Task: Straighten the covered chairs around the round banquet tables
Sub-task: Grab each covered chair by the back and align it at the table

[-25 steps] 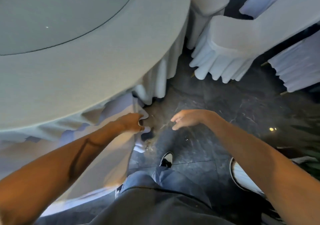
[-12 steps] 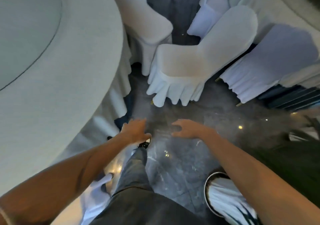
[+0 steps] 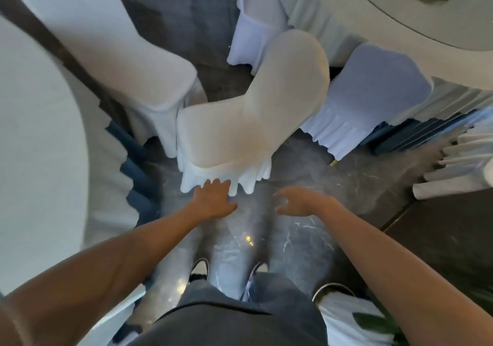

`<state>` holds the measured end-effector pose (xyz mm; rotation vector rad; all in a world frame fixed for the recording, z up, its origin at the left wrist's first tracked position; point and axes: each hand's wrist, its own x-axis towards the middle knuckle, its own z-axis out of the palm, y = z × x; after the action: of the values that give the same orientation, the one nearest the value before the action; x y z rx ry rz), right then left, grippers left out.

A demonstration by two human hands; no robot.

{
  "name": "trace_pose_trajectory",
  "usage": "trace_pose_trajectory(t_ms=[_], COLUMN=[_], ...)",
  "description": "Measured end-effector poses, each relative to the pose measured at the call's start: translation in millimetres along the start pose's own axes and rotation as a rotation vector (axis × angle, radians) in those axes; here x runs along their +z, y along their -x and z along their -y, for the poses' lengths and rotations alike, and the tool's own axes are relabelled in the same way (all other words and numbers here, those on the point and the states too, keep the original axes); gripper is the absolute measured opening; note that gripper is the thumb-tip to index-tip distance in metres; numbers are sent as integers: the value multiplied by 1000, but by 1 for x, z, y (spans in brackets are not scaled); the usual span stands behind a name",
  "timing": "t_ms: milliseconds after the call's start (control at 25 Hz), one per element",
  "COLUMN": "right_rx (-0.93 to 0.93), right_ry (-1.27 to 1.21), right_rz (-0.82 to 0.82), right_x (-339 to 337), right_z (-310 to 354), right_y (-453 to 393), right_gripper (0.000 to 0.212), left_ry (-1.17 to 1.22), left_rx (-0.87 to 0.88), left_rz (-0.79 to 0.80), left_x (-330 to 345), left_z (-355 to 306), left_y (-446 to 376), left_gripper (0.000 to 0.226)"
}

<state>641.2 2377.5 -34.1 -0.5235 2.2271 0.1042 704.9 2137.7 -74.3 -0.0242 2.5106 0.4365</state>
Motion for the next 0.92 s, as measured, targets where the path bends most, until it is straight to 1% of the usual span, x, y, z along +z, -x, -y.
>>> trace_pose_trajectory(t_ms=[120,200,280,360,480,600,680,800,920], right_rx=[-8,-27,-76,-141,-231,-316,-401,-533,-635], right_ry=[-1,25,15,30,125,210,302,408,500], right_rz=[-11,-23,-72,-109,-241,-446,-535,-571,-619], right_x=[-48,-81,-119,-159,-214,-265,-299,-349,-401], right_z=[-61,-103,-140,-183,-234,-272,-294,-307,-311], right_y=[-38,-63,-88,-108,-145,-185,-217,-258,-299], right_gripper=[57,58,57,59,55,48,47,53,63], left_ry=[-5,16,35,102,127,187,289,411,493], left_rx=[16,-8,-40,-80,-112,-161,-221,-296,-295], left_rz=[12,24,0,-4,-46,-83,-145,-231,-201], left_x=[-31,-47,-63,-84,-108,-138,-162,-194,-217], left_z=[-39,-72,-102,-139,-184,-218,-237,-248,-256], left_y=[-72,-117,-158,-197,-241,-288,-325,-378,-430], left_gripper=[69,71,72,71,73,84,94,108,119])
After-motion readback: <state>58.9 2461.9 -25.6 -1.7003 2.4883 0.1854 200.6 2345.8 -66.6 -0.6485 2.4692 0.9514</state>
